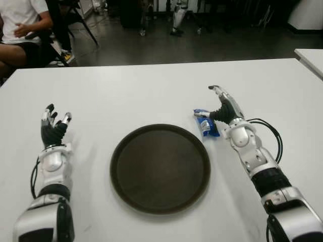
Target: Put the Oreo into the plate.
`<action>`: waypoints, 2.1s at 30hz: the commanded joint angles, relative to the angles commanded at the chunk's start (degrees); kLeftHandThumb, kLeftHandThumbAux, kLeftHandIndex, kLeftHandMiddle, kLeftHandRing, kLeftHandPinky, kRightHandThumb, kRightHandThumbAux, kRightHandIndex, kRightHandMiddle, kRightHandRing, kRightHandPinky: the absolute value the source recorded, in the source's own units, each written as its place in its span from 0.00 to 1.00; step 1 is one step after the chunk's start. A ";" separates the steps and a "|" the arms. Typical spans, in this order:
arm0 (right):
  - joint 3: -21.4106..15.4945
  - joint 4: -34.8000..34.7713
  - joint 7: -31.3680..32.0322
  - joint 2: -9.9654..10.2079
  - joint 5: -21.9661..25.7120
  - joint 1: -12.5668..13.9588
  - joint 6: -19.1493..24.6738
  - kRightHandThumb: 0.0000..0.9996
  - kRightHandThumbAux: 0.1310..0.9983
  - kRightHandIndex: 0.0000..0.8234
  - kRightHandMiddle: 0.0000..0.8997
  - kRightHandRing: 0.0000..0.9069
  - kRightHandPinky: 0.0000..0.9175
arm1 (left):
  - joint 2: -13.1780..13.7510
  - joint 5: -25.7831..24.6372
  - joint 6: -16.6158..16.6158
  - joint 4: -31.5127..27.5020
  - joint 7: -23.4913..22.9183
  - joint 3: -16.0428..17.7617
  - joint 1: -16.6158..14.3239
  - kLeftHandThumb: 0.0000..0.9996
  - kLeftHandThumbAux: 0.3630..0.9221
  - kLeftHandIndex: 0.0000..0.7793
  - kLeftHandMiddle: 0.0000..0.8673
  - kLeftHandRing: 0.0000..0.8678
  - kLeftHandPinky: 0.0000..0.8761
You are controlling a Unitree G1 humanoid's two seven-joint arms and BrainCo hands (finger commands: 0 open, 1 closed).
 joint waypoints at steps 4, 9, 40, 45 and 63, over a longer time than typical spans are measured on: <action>1.91 -4.76 3.29 -0.35 -2.32 0.53 5.32 0.00 0.62 0.14 0.12 0.10 0.03 | 0.03 0.18 0.01 0.01 0.22 -0.11 0.05 0.00 0.67 0.00 0.00 0.00 0.00; 5.76 -6.01 8.38 -2.47 -6.80 -0.39 10.41 0.00 0.62 0.16 0.14 0.11 0.03 | 0.10 -0.11 0.63 0.13 0.17 0.09 -0.17 0.00 0.68 0.00 0.00 0.00 0.00; 11.54 -1.74 15.06 -3.70 -12.07 -4.26 18.93 0.00 0.79 0.17 0.15 0.15 0.05 | 0.15 0.25 0.48 0.21 -0.07 -0.12 -0.10 0.00 0.64 0.00 0.00 0.00 0.00; 11.71 -0.99 14.94 -3.62 -12.18 -4.58 18.95 0.00 0.79 0.15 0.15 0.15 0.04 | 0.09 0.11 0.62 0.18 0.05 -0.06 -0.12 0.00 0.66 0.00 0.00 0.00 0.00; 13.39 0.44 15.42 -3.75 -13.14 -5.70 21.15 0.00 0.79 0.14 0.15 0.14 0.03 | 0.08 0.09 0.70 0.22 0.07 -0.02 0.02 0.00 0.69 0.00 0.00 0.00 0.00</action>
